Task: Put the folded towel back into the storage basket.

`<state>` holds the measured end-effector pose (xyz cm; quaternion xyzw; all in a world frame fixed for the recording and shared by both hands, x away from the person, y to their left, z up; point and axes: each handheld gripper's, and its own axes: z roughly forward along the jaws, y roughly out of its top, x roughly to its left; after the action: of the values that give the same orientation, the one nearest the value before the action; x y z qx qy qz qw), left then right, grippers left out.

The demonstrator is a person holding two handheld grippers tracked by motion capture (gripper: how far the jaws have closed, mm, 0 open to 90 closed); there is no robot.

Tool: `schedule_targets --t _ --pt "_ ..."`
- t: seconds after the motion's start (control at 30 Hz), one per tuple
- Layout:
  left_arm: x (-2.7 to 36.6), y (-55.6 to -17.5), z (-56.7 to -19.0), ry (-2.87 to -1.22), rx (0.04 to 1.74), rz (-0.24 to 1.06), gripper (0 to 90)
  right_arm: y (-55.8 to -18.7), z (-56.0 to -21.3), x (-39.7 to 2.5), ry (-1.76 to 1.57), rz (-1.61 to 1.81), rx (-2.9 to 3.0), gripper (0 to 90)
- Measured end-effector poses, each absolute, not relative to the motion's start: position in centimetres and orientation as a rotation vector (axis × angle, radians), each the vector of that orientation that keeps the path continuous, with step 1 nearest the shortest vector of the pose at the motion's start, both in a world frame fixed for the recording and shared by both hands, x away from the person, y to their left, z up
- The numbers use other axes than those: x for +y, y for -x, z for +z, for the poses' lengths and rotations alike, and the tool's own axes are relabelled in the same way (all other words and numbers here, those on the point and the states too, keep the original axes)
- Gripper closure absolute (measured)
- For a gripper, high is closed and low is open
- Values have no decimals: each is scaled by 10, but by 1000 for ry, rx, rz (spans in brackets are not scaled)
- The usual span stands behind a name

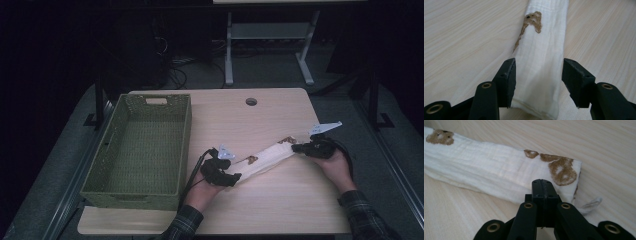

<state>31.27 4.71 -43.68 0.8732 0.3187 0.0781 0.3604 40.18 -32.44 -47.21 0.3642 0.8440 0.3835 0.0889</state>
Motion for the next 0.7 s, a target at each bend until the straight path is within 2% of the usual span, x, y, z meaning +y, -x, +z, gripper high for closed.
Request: schedule_targets --t 0.03,0.2,0.47,0.6,0.7 --pt "47 -313 -437 -2251 820 203 454 -402 -472 -324 -1095 1140 2511 889" --pt "47 -318 -434 -2245 812 204 557 -392 -464 -331 -1061 1155 2483 707" --pt "41 -341 -429 -2254 832 322 884 -375 -452 -344 -1059 1204 2457 510" --pt "38 -358 -441 -2295 878 348 895 -376 -452 -345 -1079 1228 2456 441" --pt "38 -364 -450 -2322 900 290 895 -377 -453 -343 -1064 1206 2465 414"
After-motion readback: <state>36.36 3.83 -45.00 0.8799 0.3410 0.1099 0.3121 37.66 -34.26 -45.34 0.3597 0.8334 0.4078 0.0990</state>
